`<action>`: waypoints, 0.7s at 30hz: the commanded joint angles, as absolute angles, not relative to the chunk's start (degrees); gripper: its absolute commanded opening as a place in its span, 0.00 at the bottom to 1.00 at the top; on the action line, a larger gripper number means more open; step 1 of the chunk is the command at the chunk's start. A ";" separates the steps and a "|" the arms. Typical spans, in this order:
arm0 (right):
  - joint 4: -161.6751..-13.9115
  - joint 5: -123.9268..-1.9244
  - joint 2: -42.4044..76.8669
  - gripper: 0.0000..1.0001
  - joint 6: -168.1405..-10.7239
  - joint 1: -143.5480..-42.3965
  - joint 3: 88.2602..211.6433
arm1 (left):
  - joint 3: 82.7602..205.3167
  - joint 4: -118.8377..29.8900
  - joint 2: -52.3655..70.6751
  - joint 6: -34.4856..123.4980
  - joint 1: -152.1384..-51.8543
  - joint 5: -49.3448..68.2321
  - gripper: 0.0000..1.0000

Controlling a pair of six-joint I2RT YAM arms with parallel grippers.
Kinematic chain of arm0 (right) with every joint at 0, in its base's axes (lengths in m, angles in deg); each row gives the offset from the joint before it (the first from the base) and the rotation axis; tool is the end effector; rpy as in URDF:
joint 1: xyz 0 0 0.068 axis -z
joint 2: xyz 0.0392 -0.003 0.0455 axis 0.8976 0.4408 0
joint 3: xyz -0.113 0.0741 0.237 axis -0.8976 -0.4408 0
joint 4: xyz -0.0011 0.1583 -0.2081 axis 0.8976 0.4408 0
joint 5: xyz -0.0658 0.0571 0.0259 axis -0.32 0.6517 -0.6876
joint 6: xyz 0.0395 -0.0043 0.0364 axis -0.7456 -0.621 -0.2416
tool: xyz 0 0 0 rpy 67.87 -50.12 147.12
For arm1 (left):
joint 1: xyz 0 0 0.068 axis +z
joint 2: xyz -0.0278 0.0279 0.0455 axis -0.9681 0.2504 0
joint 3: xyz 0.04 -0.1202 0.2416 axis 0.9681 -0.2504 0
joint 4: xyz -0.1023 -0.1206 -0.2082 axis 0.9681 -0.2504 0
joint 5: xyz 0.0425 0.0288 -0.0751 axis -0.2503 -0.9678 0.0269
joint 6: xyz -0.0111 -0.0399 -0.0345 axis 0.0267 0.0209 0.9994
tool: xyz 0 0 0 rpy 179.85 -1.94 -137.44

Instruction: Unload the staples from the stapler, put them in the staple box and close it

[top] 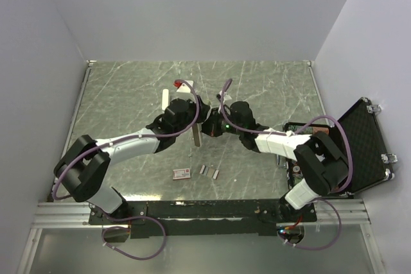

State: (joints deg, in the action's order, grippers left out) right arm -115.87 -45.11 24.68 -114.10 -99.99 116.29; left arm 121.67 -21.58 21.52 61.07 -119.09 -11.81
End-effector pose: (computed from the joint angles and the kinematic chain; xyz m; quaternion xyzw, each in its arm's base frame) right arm 0.2538 0.2044 0.2061 -0.1600 0.7886 0.4640 0.3703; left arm 0.2559 -0.2326 0.2495 0.0347 0.7799 -0.2908 0.5532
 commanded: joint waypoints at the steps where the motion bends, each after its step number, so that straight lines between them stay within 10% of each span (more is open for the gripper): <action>1: -117.22 -38.48 19.13 0.00 -114.88 -97.96 116.51 | 122.14 -16.69 17.51 61.49 -119.18 -13.41 0.01; 21: -96.91 -37.44 0.84 0.00 -108.72 -101.28 117.56 | 126.18 -22.58 9.07 58.77 -119.09 -16.40 0.01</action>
